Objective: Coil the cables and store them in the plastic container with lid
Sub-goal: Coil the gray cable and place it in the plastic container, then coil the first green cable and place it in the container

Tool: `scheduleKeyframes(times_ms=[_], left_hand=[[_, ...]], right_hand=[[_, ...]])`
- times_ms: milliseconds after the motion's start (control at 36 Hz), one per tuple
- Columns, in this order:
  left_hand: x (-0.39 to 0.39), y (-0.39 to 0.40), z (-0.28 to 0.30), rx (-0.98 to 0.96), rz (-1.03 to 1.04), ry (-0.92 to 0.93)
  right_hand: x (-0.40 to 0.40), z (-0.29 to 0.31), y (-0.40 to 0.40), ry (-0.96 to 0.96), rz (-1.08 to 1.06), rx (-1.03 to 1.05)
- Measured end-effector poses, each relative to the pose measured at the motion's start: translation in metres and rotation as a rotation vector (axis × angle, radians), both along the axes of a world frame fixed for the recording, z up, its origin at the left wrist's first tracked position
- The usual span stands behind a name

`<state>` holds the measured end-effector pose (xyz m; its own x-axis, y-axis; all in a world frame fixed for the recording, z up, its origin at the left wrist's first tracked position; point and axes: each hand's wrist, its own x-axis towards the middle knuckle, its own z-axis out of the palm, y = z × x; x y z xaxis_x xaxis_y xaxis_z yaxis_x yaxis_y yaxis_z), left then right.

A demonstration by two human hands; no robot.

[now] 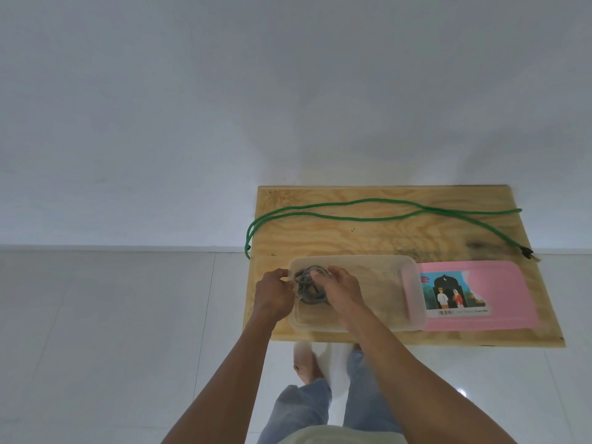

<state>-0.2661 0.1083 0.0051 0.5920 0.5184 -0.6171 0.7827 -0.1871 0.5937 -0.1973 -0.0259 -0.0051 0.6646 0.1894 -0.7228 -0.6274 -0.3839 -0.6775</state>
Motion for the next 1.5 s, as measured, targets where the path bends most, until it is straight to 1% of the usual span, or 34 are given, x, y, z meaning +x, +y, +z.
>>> scheduleKeyframes(times_ms=[222,583,778,861,1000,1083,1222,1361,1500], left_hand=[[0.000,0.000,0.003,0.006,-0.008,0.011],[0.002,-0.001,0.007,-0.008,0.006,0.018],[0.004,0.001,0.008,-0.007,0.014,0.010],[0.006,0.004,0.014,0.030,0.003,0.009],[0.014,0.014,0.020,0.106,0.013,-0.036],[0.024,0.021,0.023,0.161,0.031,-0.054],[0.051,0.030,0.030,0.230,0.017,-0.088],[0.089,0.040,0.028,0.289,-0.033,-0.101],[0.127,0.054,0.012,0.425,-0.194,-0.023]], right_hand=[[-0.003,0.007,-0.006,0.020,0.059,0.015],[0.002,0.019,-0.007,0.029,0.011,-0.026],[0.004,0.035,-0.014,-0.072,0.021,-0.106],[0.006,0.041,-0.020,-0.137,0.043,-0.162],[0.019,0.056,-0.025,-0.300,0.087,-0.257],[0.030,0.065,-0.024,-0.353,0.091,-0.251],[0.062,0.071,-0.017,-0.437,0.155,-0.216],[0.107,0.056,-0.004,-0.510,0.228,-0.257],[0.149,0.026,0.011,-0.476,0.367,-0.290]])
